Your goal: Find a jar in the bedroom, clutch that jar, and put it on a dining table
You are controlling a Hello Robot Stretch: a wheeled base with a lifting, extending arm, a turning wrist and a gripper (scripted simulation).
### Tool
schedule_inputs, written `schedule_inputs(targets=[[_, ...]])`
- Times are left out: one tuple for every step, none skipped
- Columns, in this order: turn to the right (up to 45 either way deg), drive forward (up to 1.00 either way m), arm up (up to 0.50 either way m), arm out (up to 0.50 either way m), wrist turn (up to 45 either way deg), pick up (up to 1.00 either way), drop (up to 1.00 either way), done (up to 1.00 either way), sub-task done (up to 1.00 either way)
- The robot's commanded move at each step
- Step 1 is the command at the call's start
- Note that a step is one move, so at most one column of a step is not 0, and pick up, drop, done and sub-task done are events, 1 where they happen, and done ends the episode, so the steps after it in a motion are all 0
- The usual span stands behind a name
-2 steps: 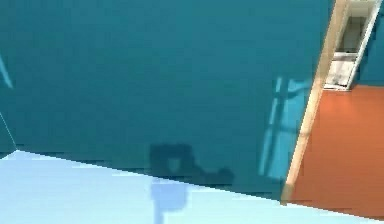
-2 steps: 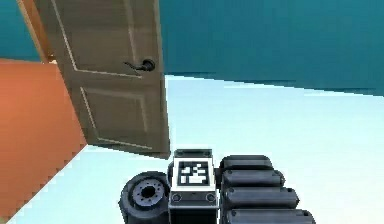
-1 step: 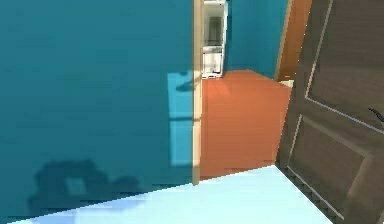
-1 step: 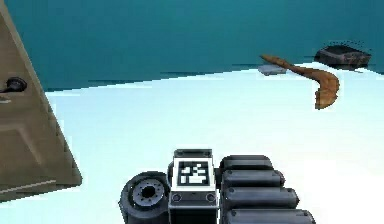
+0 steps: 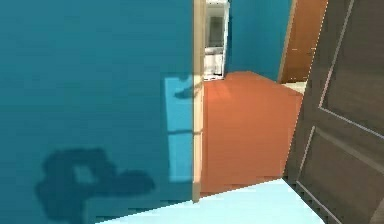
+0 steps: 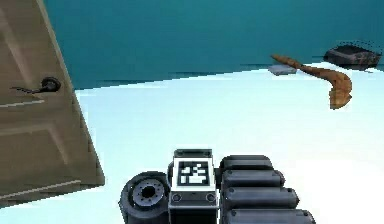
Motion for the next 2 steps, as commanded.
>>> schedule_inputs(targets=[[27.0,0.00,0.00,0.00,0.0,0.00,0.00,0.00,0.00],[0.0,1.00,0.00,0.00,0.0,0.00,0.00,0.00,0.00]])
